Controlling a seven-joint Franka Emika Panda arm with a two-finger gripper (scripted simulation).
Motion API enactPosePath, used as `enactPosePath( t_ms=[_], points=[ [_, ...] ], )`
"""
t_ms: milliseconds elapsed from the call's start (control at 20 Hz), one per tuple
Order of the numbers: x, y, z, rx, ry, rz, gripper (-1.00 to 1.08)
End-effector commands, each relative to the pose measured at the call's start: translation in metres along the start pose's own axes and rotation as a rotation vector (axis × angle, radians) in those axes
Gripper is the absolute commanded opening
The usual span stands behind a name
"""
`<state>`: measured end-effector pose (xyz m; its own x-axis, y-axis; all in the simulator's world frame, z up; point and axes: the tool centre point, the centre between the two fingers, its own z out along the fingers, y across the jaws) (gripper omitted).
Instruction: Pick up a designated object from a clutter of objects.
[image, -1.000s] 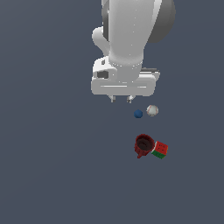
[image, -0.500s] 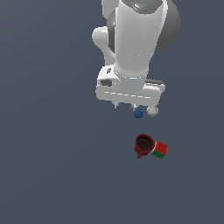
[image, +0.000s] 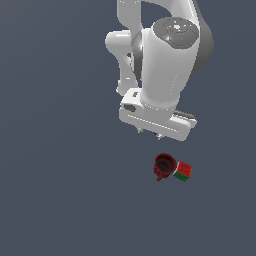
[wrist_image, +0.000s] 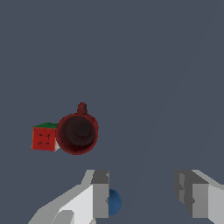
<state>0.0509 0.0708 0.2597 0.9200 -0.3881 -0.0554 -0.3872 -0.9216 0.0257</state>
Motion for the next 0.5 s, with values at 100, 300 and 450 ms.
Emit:
enactPosePath(
  t_ms=[100, 300, 450],
  points=[
    [0.007, -0.014, 0.014, -0.004, -0.007, 0.103, 0.28],
    [0.012, -0.027, 0.027, -0.008, -0.012, 0.193, 0.28],
    [0.015, -0.037, 0.037, -0.012, -0.016, 0.261, 0.28]
  ],
)
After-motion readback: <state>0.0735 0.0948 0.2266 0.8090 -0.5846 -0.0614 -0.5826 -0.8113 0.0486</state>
